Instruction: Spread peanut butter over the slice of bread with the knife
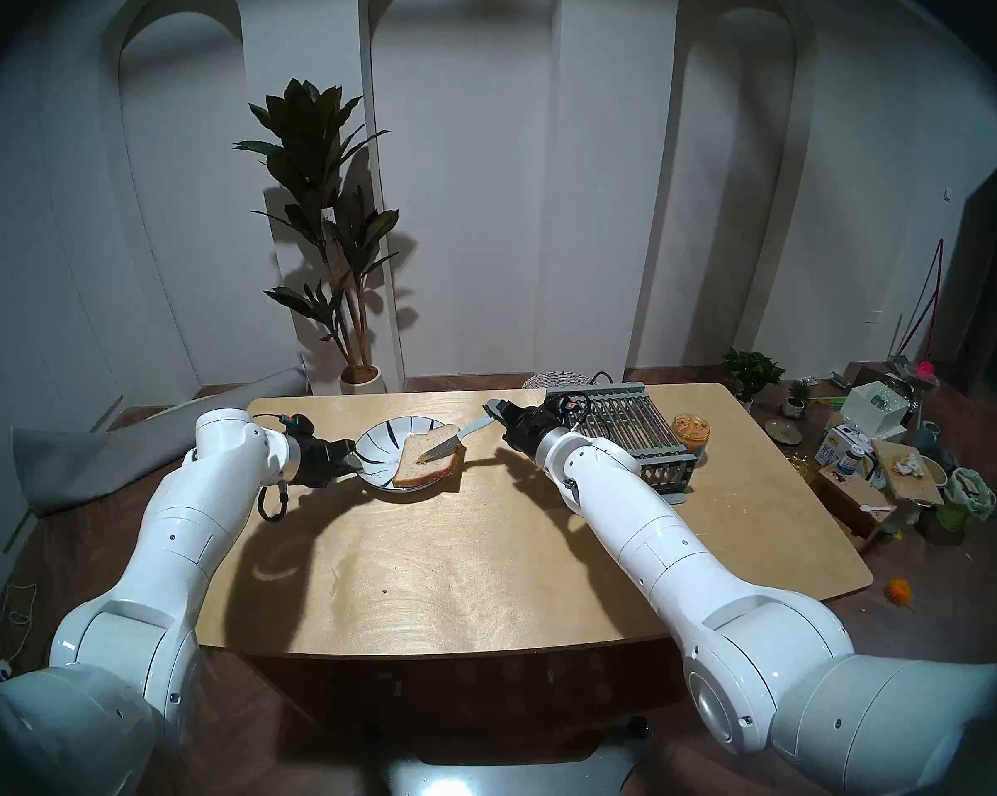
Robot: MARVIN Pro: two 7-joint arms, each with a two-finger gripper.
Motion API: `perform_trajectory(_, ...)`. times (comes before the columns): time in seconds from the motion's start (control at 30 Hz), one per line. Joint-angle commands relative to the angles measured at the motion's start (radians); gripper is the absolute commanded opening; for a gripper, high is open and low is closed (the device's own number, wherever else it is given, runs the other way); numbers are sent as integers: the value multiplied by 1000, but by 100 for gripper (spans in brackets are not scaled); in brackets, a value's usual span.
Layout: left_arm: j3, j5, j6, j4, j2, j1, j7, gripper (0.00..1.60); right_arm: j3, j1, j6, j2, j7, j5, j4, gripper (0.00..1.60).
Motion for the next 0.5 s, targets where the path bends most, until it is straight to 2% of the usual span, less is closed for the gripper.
perform_trajectory(0.0,-3,-5,-3,-15,5,-41,-20,33,0,56,-24,-35,26,3,5,0)
perform_trajectory(0.07,-3,-6,-4,-11,4,-43,-21,22,-8,60,-27,-33,30,-4,16,0)
perform_trajectory(0.23,1,-4,-6,0,4,-50,-26,16,-18,70,-44,-29,50,-14,63,0)
perform_trajectory(0.3,2,-4,-8,11,3,-56,-30,8,-30,70,-48,-22,64,-22,81,0)
perform_trajectory(0.47,12,0,-17,32,-1,-69,-36,4,-42,72,-59,-19,80,-35,118,0)
